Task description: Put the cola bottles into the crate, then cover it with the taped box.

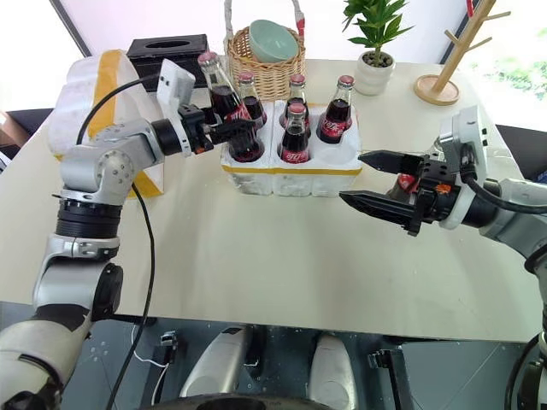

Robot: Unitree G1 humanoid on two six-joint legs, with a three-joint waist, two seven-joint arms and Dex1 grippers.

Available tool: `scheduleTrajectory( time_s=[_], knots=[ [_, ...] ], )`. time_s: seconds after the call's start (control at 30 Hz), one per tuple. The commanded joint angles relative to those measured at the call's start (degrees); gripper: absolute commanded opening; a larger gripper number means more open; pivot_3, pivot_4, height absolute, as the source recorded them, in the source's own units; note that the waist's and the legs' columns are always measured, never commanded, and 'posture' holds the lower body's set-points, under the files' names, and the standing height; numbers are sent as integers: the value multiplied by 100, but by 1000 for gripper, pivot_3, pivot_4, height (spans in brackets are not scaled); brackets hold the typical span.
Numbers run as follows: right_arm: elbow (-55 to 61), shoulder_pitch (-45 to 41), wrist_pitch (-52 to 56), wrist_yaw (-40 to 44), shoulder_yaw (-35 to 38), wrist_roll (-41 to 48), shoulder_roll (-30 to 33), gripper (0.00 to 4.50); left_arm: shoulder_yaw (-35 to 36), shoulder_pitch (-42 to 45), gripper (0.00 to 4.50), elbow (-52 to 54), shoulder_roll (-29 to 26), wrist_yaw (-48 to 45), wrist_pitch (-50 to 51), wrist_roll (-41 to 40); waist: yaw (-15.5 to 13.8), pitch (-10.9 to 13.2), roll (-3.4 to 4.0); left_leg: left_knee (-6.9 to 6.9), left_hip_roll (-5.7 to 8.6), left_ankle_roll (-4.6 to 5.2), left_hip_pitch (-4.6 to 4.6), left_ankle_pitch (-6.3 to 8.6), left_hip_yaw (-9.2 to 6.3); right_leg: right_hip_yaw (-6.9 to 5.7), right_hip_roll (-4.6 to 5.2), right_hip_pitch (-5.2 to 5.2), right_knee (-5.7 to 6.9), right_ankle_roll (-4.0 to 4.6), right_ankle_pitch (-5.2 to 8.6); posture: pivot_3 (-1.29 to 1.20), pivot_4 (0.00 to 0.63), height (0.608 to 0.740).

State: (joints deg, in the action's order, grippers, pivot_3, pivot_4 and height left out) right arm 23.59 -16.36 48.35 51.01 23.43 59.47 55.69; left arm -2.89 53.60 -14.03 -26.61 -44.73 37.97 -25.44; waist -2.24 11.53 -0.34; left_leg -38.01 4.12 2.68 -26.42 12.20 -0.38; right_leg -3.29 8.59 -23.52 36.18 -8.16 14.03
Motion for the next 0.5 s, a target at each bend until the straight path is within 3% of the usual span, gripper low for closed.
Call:
scheduleTrajectory(
  time_s=[0.03, 0.3, 0.5],
  knots=[
    [98, -15, -149, 3, 203, -10, 8, 4500, -37, 83, 2797, 206, -117, -230, -255, 164, 1, 0, 0, 0, 0, 1, 0, 1, 0, 0, 0, -1, -1, 0, 0, 0, 150, 736],
    [-63, -201, -298, -70, 8, -271, -59, 4500, -464, -211, 2797, -411, 285, 61, -738, 944, 5, -1, 2, 0, -1, 3, 2, 2, 0, 0, 0, 1, 0, 0, 0, 0, 150, 736],
    [-114, -294, -320, -99, -63, -332, -93, 4500, -343, -377, 2797, -429, 408, 140, -846, 1053, -2, -6, 9, 0, -2, 4, 8, 2, 0, 0, 1, 6, 1, 1, -2, 0, 150, 736]
  ],
)
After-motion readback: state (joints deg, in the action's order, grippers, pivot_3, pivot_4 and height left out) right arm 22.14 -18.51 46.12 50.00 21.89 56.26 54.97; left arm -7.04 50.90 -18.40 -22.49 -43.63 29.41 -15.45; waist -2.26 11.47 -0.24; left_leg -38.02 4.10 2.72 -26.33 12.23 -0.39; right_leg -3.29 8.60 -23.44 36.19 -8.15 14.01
